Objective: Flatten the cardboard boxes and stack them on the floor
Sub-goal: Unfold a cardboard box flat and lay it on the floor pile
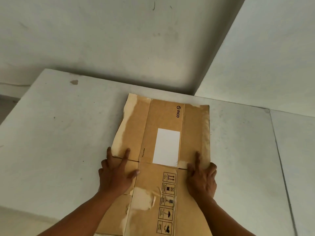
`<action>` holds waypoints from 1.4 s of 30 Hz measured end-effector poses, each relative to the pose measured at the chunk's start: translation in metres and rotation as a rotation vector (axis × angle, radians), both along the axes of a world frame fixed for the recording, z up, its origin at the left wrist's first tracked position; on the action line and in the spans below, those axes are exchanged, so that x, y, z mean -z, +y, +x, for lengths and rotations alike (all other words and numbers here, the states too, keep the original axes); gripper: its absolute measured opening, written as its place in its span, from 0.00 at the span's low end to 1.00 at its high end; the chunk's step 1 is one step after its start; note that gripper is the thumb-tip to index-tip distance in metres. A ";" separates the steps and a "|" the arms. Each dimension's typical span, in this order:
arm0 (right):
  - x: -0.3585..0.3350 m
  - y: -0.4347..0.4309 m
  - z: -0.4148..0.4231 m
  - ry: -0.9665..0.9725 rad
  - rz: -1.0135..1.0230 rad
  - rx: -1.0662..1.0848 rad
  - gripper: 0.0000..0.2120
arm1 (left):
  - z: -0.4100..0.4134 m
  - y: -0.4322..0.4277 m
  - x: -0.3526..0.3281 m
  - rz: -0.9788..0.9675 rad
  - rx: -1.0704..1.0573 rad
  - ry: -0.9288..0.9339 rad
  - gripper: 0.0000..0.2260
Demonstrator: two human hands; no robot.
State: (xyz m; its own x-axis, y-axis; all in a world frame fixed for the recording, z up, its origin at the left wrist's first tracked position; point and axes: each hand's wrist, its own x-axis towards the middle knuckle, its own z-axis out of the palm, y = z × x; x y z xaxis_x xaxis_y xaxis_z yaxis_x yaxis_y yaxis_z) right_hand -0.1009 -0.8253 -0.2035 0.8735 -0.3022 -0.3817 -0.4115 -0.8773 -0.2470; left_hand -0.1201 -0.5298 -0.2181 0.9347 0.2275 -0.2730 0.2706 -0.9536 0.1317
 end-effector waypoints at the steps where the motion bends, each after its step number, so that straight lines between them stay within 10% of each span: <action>1: 0.000 0.002 -0.003 0.008 -0.006 -0.006 0.36 | 0.001 0.001 -0.001 0.003 -0.004 0.015 0.40; 7: -0.015 0.002 -0.026 0.105 0.014 -0.128 0.67 | 0.015 0.007 -0.016 -0.049 0.014 0.190 0.49; 12: -0.019 0.014 -0.029 0.189 -0.019 -0.112 0.75 | 0.018 0.018 -0.022 -0.100 0.111 0.285 0.69; 29: -0.055 0.020 -0.059 0.021 -0.079 0.066 0.53 | 0.023 0.046 -0.041 -0.420 0.154 0.121 0.47; 42: -0.117 -0.114 -0.131 -0.142 -0.015 0.293 0.32 | -0.017 -0.098 -0.099 -0.642 0.280 -0.039 0.37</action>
